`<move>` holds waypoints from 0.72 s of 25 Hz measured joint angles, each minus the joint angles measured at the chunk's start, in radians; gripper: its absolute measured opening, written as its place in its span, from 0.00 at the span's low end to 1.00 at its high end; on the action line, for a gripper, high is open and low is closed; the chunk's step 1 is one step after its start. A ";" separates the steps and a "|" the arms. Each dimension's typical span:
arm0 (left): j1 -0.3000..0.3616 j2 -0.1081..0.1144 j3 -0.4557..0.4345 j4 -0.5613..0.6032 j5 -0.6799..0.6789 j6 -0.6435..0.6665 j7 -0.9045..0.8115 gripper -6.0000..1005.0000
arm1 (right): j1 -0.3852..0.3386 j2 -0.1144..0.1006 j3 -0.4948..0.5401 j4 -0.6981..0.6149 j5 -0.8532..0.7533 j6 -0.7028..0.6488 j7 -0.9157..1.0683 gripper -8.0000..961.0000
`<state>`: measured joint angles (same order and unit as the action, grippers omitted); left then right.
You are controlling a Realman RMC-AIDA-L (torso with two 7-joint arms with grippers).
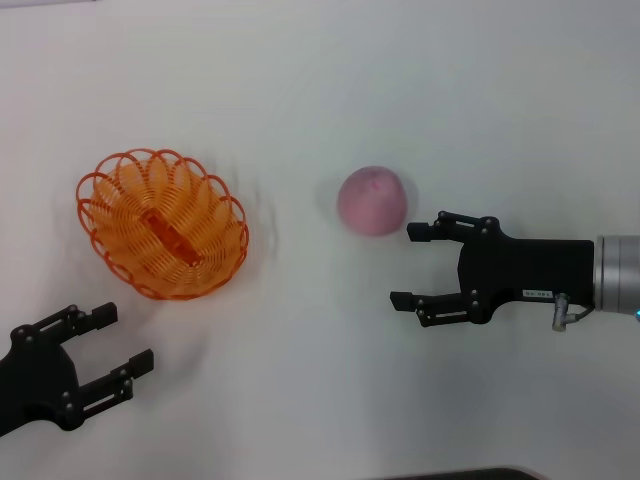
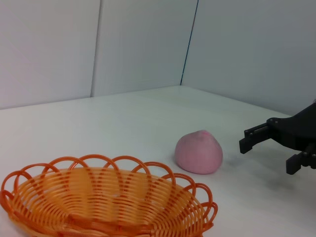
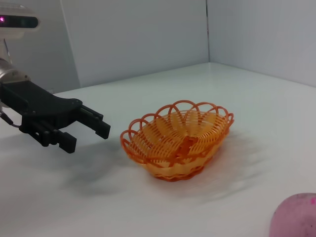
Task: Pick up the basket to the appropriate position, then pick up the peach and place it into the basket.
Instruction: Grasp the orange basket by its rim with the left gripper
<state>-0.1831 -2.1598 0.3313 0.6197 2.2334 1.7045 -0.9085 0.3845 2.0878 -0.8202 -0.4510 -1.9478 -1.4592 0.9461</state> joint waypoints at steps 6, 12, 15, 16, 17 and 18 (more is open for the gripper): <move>0.001 0.000 0.000 0.000 0.000 0.000 -0.002 0.72 | 0.001 0.000 0.000 0.000 0.000 0.005 0.000 0.98; 0.000 0.000 0.000 -0.001 0.000 0.000 -0.004 0.72 | 0.005 0.000 -0.004 0.010 0.000 0.013 -0.001 0.98; -0.002 0.000 -0.004 -0.002 -0.003 0.000 -0.008 0.72 | 0.007 0.000 -0.004 0.011 0.000 0.014 -0.001 0.98; -0.002 0.000 -0.011 -0.002 -0.007 0.001 -0.013 0.72 | 0.008 0.000 -0.004 0.011 0.000 0.014 -0.001 0.98; -0.003 0.000 -0.024 -0.002 -0.011 0.004 -0.022 0.72 | 0.008 0.000 -0.003 0.011 0.001 0.014 -0.001 0.98; -0.004 0.000 -0.038 -0.002 -0.015 0.008 -0.034 0.72 | 0.008 0.000 -0.003 0.011 0.001 0.014 -0.001 0.98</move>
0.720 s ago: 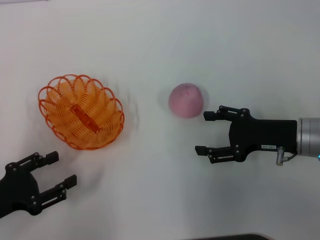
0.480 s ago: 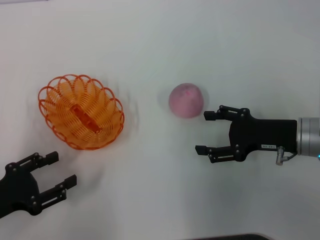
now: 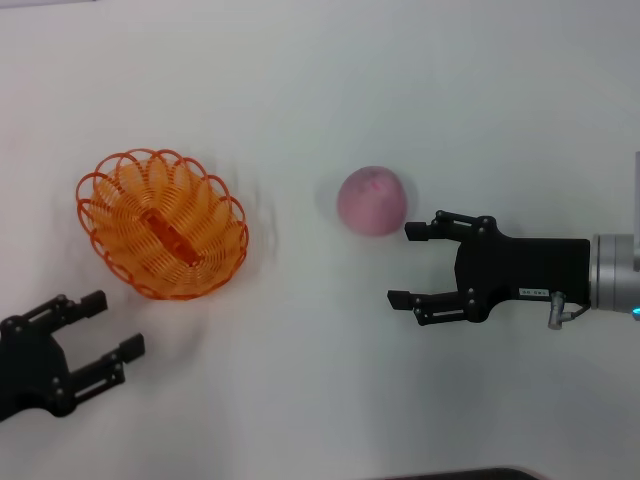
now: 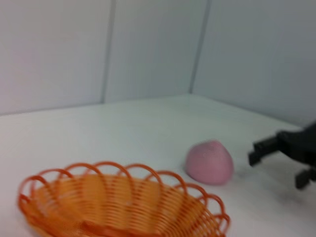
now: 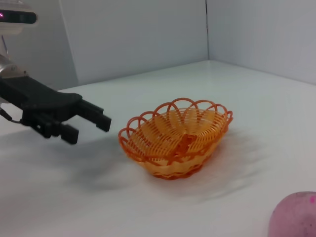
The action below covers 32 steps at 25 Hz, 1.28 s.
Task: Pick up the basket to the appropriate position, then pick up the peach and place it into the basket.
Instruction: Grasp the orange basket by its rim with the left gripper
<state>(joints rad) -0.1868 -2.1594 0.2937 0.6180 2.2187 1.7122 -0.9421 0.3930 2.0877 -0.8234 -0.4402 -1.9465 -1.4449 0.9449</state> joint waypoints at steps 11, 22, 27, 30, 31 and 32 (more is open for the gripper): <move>-0.068 0.055 -0.051 0.025 0.027 0.009 -0.550 0.72 | 0.013 0.000 0.004 -0.007 0.003 -0.007 0.008 0.98; -0.092 0.067 -0.074 0.027 0.018 -0.039 -0.655 0.72 | 0.018 -0.001 0.005 -0.008 0.006 -0.013 0.011 0.98; -0.117 0.069 -0.078 0.062 0.013 -0.057 -0.622 0.72 | 0.018 -0.002 0.006 -0.008 0.006 -0.014 0.012 0.98; -0.140 0.069 -0.079 0.082 0.005 -0.079 -0.616 0.72 | 0.019 -0.002 0.006 -0.008 0.006 -0.014 0.012 0.98; -0.140 0.069 -0.079 0.082 0.005 -0.079 -0.616 0.72 | 0.020 -0.002 0.005 -0.008 0.006 -0.014 0.012 0.98; -0.161 0.072 -0.076 0.086 0.003 -0.104 -0.619 0.72 | 0.021 -0.002 0.005 -0.008 0.006 -0.014 0.012 0.98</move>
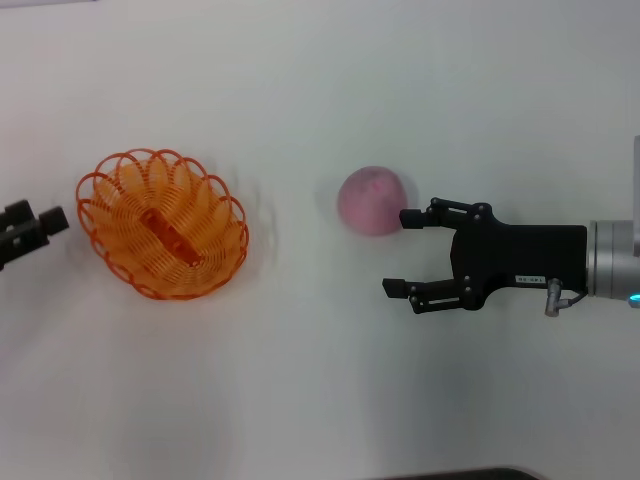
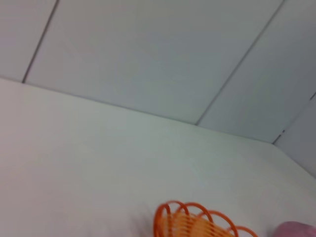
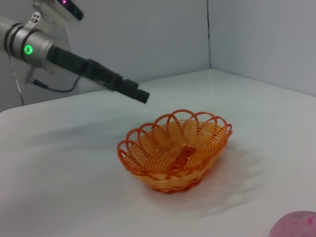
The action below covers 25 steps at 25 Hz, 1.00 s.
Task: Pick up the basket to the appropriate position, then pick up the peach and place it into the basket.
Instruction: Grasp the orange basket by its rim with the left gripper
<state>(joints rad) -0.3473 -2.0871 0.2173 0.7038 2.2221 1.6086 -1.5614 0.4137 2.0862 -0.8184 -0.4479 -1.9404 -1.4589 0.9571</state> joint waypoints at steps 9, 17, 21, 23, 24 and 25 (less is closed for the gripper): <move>-0.058 0.012 0.005 0.002 0.005 -0.069 -0.023 0.72 | 0.000 0.000 0.001 0.002 0.000 0.000 0.000 0.98; -0.093 0.026 0.083 0.014 0.012 -0.099 -0.079 0.72 | 0.005 0.001 0.001 0.001 0.000 0.000 0.000 0.98; -0.132 0.035 0.124 0.062 0.063 -0.114 -0.193 0.72 | 0.008 0.002 0.001 0.001 0.000 0.001 0.000 0.98; -0.152 0.040 0.151 0.090 0.098 -0.122 -0.249 0.72 | 0.008 0.002 0.001 0.000 0.000 0.001 0.000 0.98; -0.165 0.042 0.169 0.110 0.118 -0.125 -0.282 0.72 | 0.008 0.002 0.002 0.000 0.000 0.001 0.000 0.98; -0.177 0.044 0.189 0.126 0.134 -0.128 -0.314 0.72 | 0.008 0.001 0.002 0.000 0.000 0.001 0.000 0.98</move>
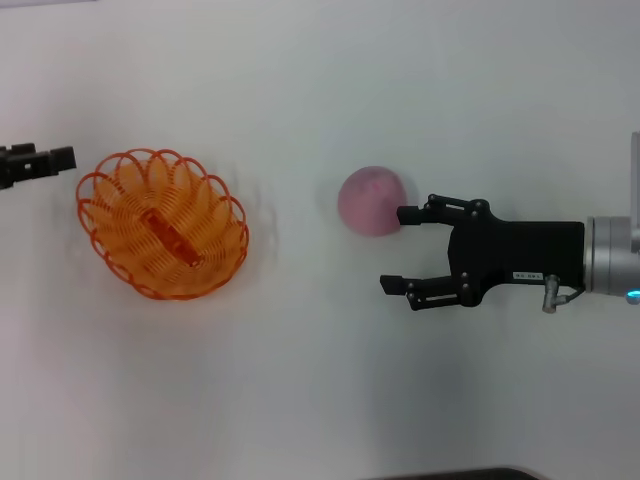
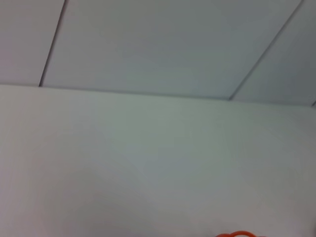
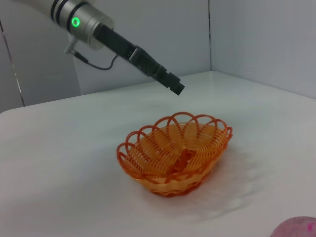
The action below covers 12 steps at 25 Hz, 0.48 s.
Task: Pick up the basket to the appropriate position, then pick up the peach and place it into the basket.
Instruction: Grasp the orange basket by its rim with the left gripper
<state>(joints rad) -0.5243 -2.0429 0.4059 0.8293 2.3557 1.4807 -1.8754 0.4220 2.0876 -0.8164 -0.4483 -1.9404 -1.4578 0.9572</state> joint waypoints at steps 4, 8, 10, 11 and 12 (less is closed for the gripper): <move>-0.058 0.012 0.105 0.054 0.087 -0.016 -0.151 0.72 | 0.001 -0.001 0.000 -0.001 0.000 -0.001 0.000 0.98; -0.136 0.028 0.213 0.069 0.192 -0.014 -0.253 0.72 | 0.001 -0.001 0.000 -0.001 0.000 -0.001 0.000 0.97; -0.173 0.032 0.262 0.070 0.245 -0.015 -0.290 0.72 | 0.002 -0.001 0.000 -0.001 0.000 -0.001 0.001 0.97; -0.194 0.032 0.287 0.068 0.274 -0.016 -0.310 0.72 | 0.002 -0.001 0.000 -0.001 0.000 -0.001 0.002 0.97; -0.215 0.033 0.310 0.066 0.304 -0.017 -0.331 0.72 | 0.003 -0.001 0.000 -0.001 0.000 -0.001 0.003 0.97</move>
<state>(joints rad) -0.7389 -2.0101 0.7159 0.8949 2.6596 1.4633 -2.2063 0.4251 2.0869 -0.8160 -0.4495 -1.9405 -1.4584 0.9607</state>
